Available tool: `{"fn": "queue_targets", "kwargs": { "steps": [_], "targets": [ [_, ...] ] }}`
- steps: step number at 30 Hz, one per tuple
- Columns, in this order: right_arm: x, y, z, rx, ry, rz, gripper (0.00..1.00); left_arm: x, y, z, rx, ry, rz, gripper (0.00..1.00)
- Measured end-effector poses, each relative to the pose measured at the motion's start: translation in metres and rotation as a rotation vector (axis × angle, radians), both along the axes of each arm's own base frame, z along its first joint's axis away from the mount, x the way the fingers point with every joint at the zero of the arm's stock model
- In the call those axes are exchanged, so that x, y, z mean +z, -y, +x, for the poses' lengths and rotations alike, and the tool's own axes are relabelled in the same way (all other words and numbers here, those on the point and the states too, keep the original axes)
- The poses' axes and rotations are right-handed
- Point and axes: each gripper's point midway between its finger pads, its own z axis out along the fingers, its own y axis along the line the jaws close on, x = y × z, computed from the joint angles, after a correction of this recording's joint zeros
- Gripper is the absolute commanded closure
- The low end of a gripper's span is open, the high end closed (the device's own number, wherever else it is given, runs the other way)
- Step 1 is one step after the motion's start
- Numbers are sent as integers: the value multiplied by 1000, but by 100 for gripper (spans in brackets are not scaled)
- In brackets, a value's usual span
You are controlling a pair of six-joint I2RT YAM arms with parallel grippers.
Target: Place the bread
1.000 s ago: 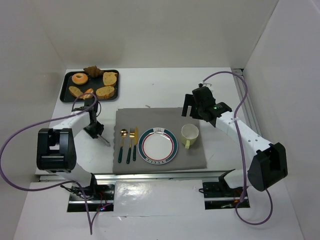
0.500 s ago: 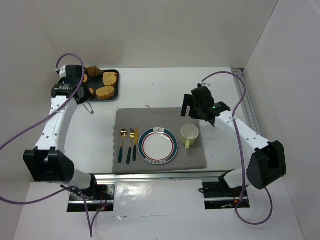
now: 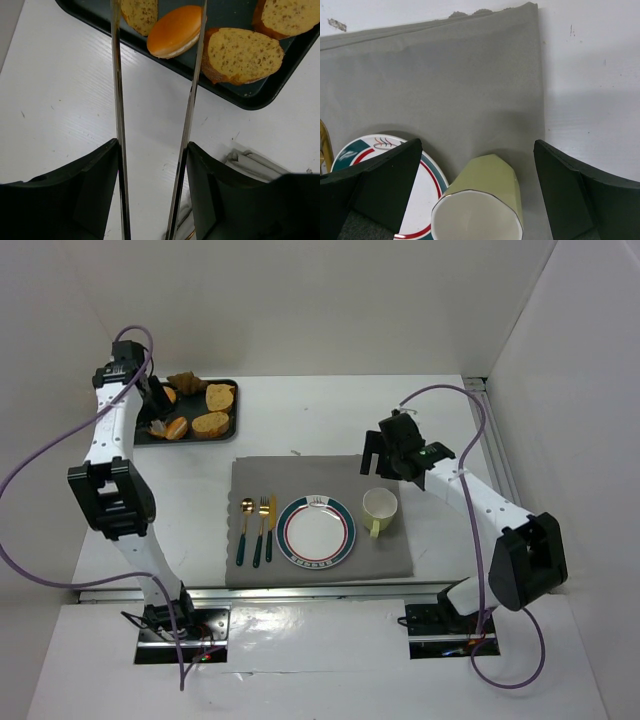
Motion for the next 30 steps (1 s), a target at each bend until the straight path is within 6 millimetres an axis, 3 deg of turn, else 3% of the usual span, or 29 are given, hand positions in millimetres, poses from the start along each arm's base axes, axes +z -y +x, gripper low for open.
{"fn": "queue_targets", "kwargs": {
  "steps": [5, 12, 18, 23, 30],
  "targets": [
    [-9, 0, 1, 0, -24, -11, 0, -2, -18, 11, 27, 35, -76, 39],
    [-24, -1, 2, 2, -63, -24, 0, -14, -52, 46, 93, 101, -138, 39],
    [-38, -2, 5, 1, -103, -36, 0, -34, -54, 65, 107, 105, -176, 41],
    [-47, -5, 7, 7, -129, -38, 0, -38, -56, 82, 114, 136, -197, 41],
    [-47, -8, 12, 10, -130, -36, 0, -37, -60, 87, 138, 161, -210, 41]
  ]
}}
